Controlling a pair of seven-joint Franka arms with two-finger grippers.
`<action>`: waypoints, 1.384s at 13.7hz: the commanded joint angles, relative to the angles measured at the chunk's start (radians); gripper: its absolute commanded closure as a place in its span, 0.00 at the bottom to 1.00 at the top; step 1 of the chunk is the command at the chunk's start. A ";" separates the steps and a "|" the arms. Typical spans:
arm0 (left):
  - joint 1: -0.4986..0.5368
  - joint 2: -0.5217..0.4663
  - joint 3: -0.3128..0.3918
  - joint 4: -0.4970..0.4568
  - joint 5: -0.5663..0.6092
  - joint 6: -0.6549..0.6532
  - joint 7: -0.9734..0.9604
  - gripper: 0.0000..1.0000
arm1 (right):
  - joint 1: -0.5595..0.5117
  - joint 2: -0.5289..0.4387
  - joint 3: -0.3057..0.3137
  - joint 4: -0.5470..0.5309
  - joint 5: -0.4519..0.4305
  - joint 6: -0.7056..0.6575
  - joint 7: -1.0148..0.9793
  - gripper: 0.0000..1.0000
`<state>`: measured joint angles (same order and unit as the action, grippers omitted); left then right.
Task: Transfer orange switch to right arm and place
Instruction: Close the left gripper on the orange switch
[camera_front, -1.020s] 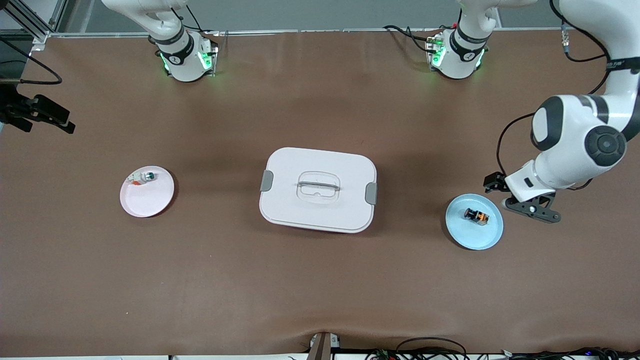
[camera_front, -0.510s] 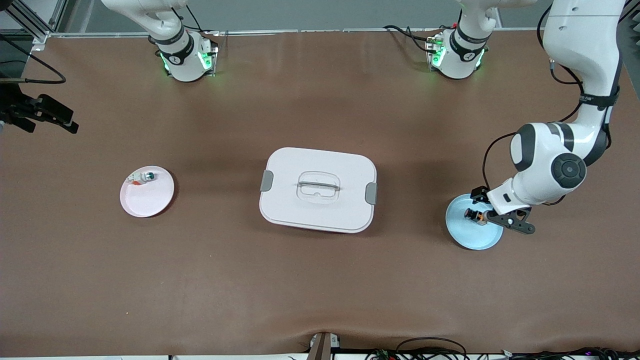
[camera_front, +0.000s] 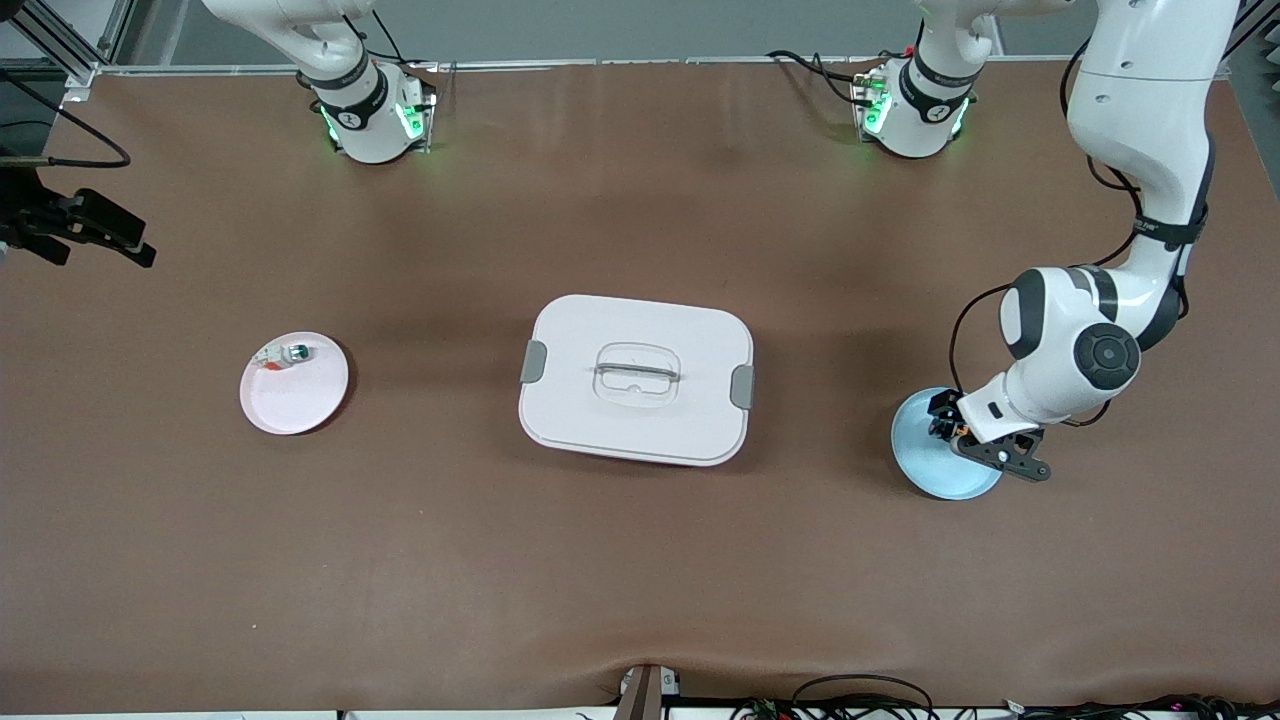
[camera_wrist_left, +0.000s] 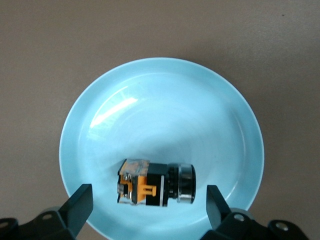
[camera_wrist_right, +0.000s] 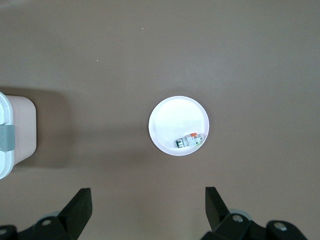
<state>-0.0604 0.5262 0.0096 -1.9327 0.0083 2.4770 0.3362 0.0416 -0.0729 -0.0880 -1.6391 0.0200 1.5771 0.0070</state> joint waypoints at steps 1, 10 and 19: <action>-0.009 0.044 0.004 0.024 -0.016 0.046 0.026 0.00 | 0.008 -0.011 -0.004 0.001 -0.015 0.000 0.011 0.00; -0.004 0.080 0.004 0.015 -0.014 0.083 0.026 0.23 | 0.003 -0.011 -0.004 -0.001 -0.015 -0.002 0.011 0.00; -0.006 0.072 0.004 0.023 -0.016 0.082 0.017 0.83 | 0.003 -0.011 -0.006 0.001 -0.014 0.000 0.011 0.00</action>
<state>-0.0619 0.6006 0.0099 -1.9239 0.0083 2.5521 0.3362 0.0414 -0.0729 -0.0918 -1.6388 0.0195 1.5772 0.0070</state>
